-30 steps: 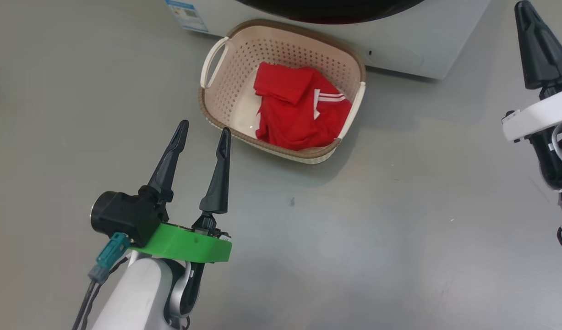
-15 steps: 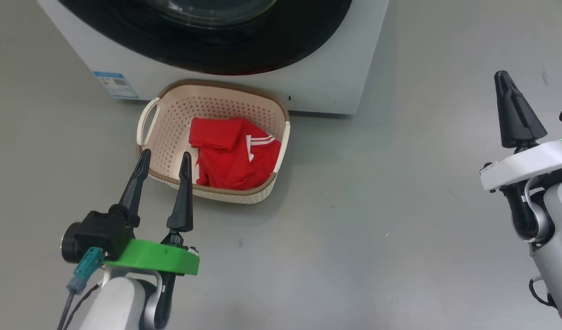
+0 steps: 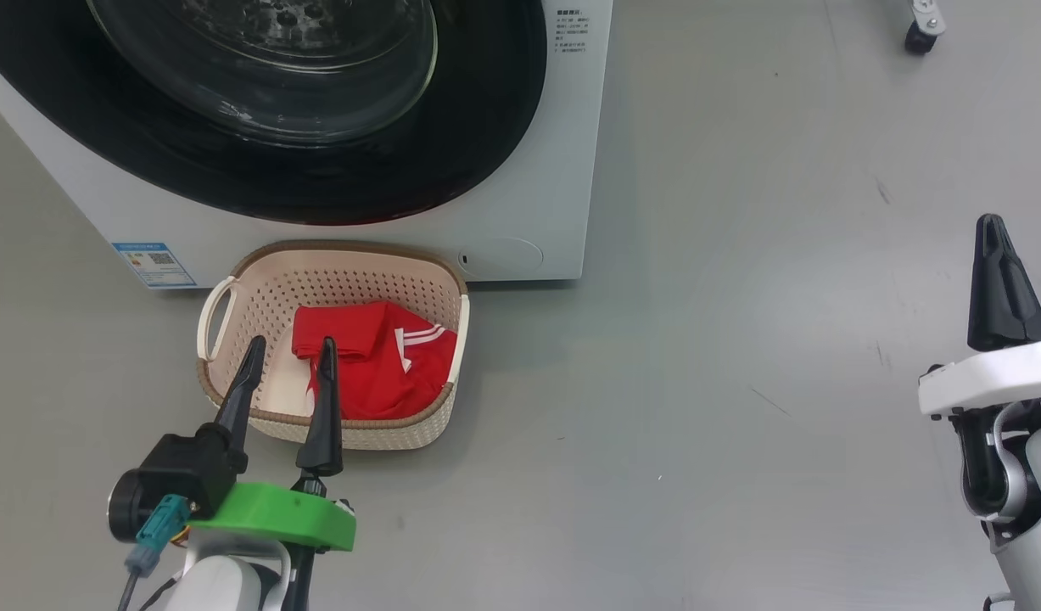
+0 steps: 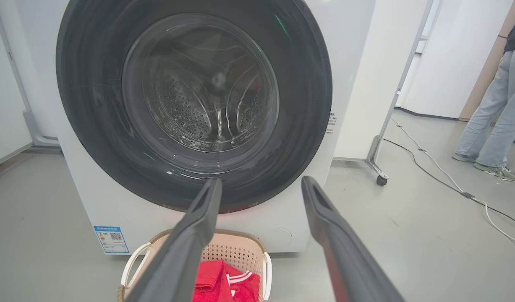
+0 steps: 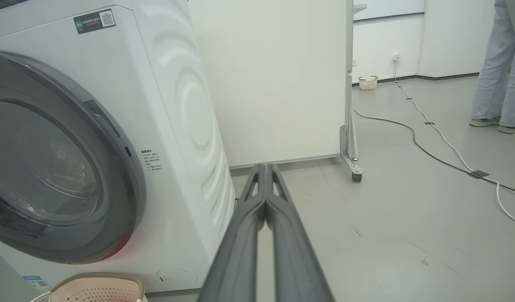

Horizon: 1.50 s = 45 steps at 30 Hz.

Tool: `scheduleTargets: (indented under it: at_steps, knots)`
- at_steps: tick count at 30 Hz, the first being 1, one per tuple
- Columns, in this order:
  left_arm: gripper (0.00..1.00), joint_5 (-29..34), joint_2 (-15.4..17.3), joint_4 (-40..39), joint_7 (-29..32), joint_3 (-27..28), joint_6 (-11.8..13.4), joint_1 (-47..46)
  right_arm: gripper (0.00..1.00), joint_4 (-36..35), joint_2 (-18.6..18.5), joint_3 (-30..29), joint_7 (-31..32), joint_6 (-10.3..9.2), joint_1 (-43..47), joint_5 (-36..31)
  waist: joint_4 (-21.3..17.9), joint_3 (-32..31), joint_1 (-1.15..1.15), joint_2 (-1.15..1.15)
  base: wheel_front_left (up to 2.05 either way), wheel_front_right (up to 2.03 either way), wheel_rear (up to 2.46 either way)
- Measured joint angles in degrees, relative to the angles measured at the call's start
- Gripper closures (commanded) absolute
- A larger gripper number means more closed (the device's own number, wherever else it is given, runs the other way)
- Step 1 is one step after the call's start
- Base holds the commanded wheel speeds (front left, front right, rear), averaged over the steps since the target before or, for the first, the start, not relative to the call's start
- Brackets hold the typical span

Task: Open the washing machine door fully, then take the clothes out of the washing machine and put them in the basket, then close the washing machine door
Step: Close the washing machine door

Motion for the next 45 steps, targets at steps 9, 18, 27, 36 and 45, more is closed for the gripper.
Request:
scheduleTargets:
  at_steps: [9, 18, 27, 36, 45]
  knots:
    - [0.00, 0.2, -0.6, -0.9, 0.0, 2.2, 0.0, 0.4, 1.00, -2.3, 1.3, -1.3, 0.0, -0.21, 5.1, -1.1, -0.6, -1.8, 0.00, 0.00, 0.00, 0.00, 0.00]
    - [0.00, 1.1, -0.9, -1.0, 0.0, 3.4, 0.0, 1.7, 0.00, -4.1, 2.6, -1.2, 0.0, 0.34, 9.2, -3.4, -0.3, -2.5, 0.00, 0.00, 0.00, 0.00, 0.00]
    - [0.00, 1.1, -1.1, -1.4, 0.0, 4.7, 0.1, 2.5, 0.00, -6.7, 3.3, -1.8, 0.0, 1.31, 10.5, -5.4, -0.1, -2.9, 0.00, 0.00, 0.00, 0.00, 0.00]
    - [0.00, 1.1, -1.1, -0.9, 0.0, 4.9, 0.1, 2.9, 0.00, -7.8, 4.0, -2.5, 0.0, 1.85, 11.9, -6.7, 0.0, -3.2, 0.00, 0.00, 0.00, 0.00, 0.00]
    - [0.00, 1.1, -1.2, -0.1, 0.0, 5.1, -0.1, 3.8, 0.00, -8.5, 5.3, -3.3, 0.0, 2.03, 13.0, -7.1, -0.1, -3.6, 0.00, 0.00, 0.00, 0.00, 0.00]
